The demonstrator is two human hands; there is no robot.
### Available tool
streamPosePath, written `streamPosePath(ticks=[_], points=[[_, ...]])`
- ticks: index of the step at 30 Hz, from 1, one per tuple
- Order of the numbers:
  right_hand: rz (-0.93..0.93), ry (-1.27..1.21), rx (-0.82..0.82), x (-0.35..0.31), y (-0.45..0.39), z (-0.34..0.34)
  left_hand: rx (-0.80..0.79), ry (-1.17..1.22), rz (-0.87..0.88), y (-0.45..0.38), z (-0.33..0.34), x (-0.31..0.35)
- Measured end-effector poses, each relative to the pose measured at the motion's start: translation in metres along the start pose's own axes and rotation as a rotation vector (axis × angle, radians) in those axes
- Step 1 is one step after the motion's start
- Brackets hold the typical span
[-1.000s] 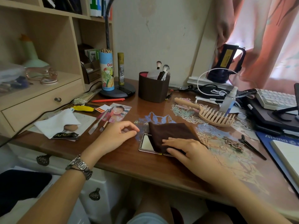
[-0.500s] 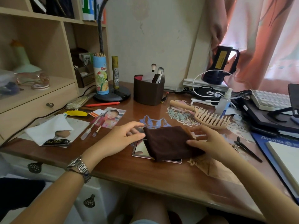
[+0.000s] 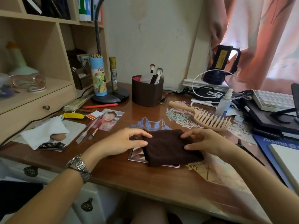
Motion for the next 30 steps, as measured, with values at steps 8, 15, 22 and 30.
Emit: streamPosePath(ticks=[8, 15, 22, 30], points=[[-0.054, -0.041, 0.04, 0.0, 0.0, 0.0, 0.047, 0.175, -0.031, -0.002, -0.001, 0.007], [-0.078, -0.115, 0.091, -0.003, -0.01, -0.005, 0.116, 0.095, -0.042, -0.024, -0.007, 0.024], [-0.069, -0.234, 0.184, -0.003, -0.034, -0.015, 0.16, 0.127, -0.137, -0.068, -0.014, 0.014], [-0.022, -0.311, 0.242, 0.015, -0.058, -0.024, 0.147, 0.164, -0.17, -0.112, -0.017, 0.008]])
Point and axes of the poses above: each hand's wrist, its own y-axis away from the middle knuckle, its own z-axis out of the palm, x = y × z, the point moved 7 cm from there along -y, towards the middle knuckle, and after that the axes turned 1 degree about -x, right-handed, at the moved point
